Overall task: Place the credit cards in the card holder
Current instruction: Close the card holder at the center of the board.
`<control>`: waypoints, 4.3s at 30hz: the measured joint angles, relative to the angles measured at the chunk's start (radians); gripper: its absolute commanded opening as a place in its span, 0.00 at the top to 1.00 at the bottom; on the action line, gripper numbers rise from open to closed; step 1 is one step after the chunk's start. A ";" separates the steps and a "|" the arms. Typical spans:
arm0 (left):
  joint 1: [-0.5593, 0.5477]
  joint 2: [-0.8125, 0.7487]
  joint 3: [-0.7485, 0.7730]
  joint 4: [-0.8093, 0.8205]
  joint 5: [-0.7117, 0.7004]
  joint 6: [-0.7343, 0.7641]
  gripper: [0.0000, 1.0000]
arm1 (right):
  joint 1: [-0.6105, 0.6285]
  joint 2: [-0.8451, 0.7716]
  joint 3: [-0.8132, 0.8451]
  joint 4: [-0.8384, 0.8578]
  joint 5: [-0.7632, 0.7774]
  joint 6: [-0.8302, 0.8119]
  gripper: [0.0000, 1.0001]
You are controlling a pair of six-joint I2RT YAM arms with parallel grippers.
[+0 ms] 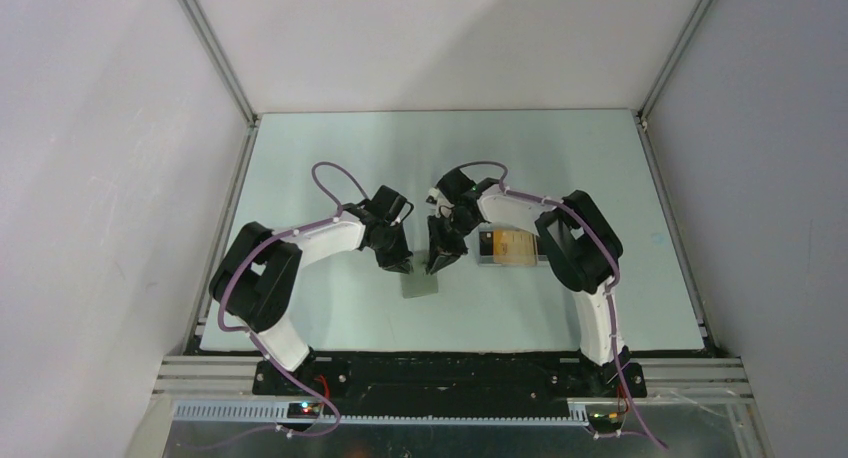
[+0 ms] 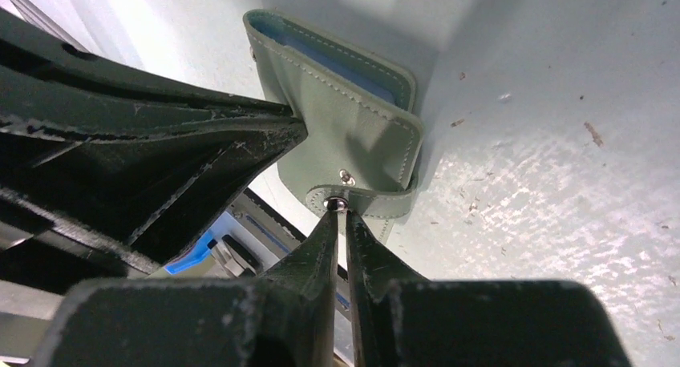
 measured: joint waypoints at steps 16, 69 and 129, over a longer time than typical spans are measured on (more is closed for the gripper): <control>0.000 0.003 0.003 -0.002 0.002 0.000 0.86 | 0.001 0.035 0.000 0.023 -0.005 0.013 0.87; 0.003 0.008 0.007 -0.008 0.009 0.001 0.87 | 0.018 0.155 0.188 -0.182 0.010 0.015 0.92; 0.003 0.000 0.007 -0.016 0.005 0.008 0.84 | 0.065 0.024 0.144 -0.194 0.156 0.008 0.54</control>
